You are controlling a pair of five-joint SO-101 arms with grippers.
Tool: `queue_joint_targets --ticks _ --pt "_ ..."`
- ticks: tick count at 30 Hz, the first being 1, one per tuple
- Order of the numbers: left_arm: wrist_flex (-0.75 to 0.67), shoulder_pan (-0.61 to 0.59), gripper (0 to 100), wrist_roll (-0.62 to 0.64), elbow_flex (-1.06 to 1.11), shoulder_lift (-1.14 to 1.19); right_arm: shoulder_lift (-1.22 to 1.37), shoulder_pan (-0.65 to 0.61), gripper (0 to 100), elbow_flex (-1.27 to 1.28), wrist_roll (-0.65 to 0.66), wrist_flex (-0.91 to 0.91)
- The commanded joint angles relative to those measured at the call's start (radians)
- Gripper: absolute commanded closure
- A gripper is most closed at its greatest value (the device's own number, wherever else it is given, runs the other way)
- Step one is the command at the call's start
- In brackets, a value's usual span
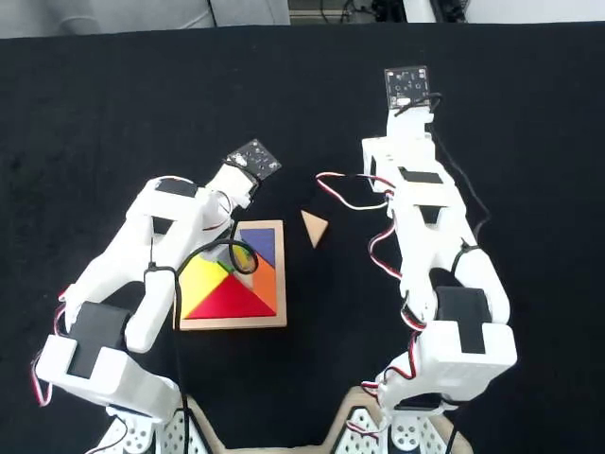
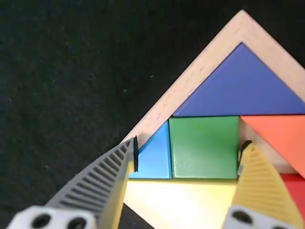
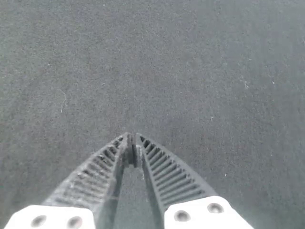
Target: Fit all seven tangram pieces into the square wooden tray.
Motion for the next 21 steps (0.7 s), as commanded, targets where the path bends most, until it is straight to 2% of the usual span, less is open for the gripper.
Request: queue_joint_targets --ticks 1,9,15,21 --pt "-0.008 -0.031 66 -0.009 -0.027 -0.035 -0.004 0.009 98.8 -0.054 0.002 -0.017" --pt "0.000 -0.087 66 -0.066 -0.035 -0.037 -0.004 0.009 98.8 -0.054 0.002 -0.020" --pt "0.117 -0.068 66 -0.064 -0.137 -0.041 -0.004 0.009 98.8 -0.054 0.002 -0.020" --pt "0.215 -0.073 66 -0.064 -0.193 -0.203 -0.005 0.009 98.8 -0.054 0.002 -0.018"
